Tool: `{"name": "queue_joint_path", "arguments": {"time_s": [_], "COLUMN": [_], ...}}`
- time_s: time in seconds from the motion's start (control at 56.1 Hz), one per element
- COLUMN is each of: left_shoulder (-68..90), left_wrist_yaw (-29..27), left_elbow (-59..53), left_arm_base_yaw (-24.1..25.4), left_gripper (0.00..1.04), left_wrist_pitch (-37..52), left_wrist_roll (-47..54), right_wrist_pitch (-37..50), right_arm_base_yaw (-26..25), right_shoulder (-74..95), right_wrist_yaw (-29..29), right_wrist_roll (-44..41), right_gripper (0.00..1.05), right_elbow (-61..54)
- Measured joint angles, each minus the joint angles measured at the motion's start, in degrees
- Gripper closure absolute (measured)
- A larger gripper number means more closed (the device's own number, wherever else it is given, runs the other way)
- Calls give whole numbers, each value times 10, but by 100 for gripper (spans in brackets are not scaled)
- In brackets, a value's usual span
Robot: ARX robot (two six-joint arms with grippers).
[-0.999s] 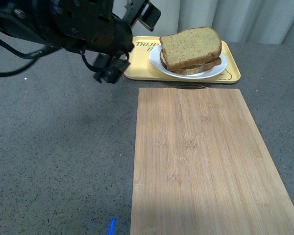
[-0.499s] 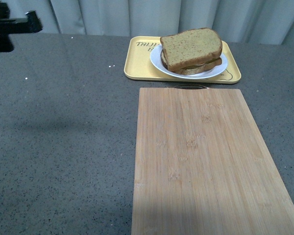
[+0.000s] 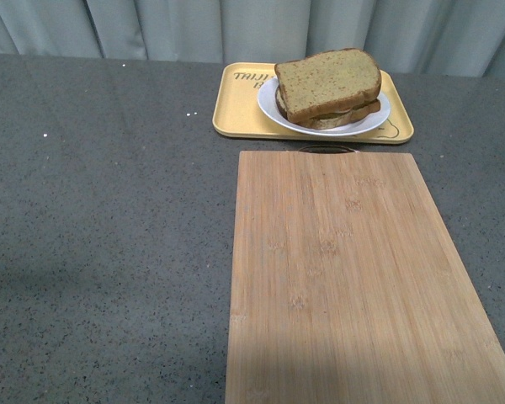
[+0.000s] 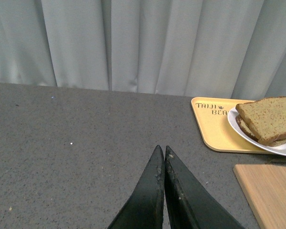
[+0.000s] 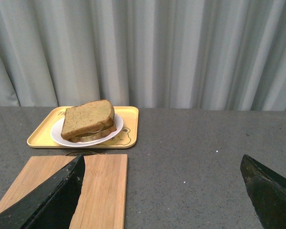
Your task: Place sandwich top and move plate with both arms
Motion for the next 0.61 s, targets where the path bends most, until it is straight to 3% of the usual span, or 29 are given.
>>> {"name": "queue_joint_path", "arguments": {"time_s": [0.214,0.606], "left_shoulder": [-109,-296], "left_wrist_yaw": [43,47], "left_elbow": [-39,-67], "left_arm_base_yaw": [47,48], "left_gripper": [101,101], "left_wrist_pitch": [-71,-223], "left_wrist_roll": [2,2], "right_wrist_pitch": [0,0], "right_arm_base_yaw": [0,0], "right_shoulder": [0,0], "right_wrist_yaw": [0,0], "right_wrist_roll": [0,0], "right_gripper": [9,9], "right_elbow": [0,0]}}
